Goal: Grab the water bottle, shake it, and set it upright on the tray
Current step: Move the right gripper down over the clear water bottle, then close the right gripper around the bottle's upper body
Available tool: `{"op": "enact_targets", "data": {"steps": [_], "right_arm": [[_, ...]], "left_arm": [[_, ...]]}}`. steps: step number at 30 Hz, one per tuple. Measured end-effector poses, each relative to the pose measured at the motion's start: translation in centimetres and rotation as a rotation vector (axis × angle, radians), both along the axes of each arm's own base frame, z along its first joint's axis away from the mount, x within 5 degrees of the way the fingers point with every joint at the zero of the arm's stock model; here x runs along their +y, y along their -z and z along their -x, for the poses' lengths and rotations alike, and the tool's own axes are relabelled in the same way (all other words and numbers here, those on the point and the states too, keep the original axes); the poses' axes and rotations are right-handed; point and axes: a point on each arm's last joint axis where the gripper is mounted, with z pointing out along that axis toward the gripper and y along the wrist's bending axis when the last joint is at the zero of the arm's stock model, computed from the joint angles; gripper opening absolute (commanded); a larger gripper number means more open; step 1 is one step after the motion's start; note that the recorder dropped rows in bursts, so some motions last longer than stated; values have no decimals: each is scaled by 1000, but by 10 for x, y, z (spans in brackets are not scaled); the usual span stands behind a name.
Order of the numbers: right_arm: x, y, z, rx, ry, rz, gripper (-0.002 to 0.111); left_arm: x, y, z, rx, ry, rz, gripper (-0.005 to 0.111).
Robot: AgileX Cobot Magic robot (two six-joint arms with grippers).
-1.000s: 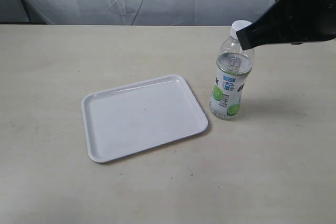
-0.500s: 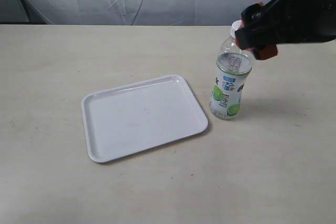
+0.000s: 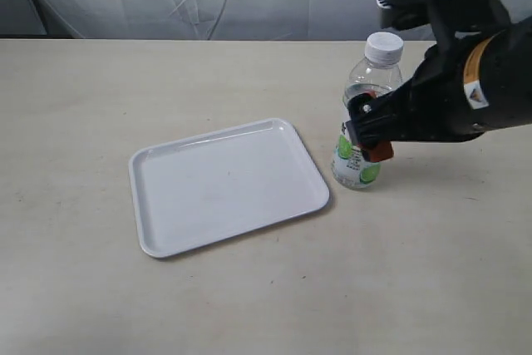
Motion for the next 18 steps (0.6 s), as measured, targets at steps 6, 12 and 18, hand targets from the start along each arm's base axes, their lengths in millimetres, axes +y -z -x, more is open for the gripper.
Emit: {"op": "enact_targets", "data": {"steps": [6, 12, 18], "right_arm": [[15, 24, -17, -28, 28, -2, 104], [23, 49, -31, -27, 86, 57, 104], [30, 72, -44, -56, 117, 112, 104]], "left_arm": [[0, 0, 0, 0, 0, 0, 0], [0, 0, 0, 0, 0, 0, 0], [0, 0, 0, 0, 0, 0, 0]]}}
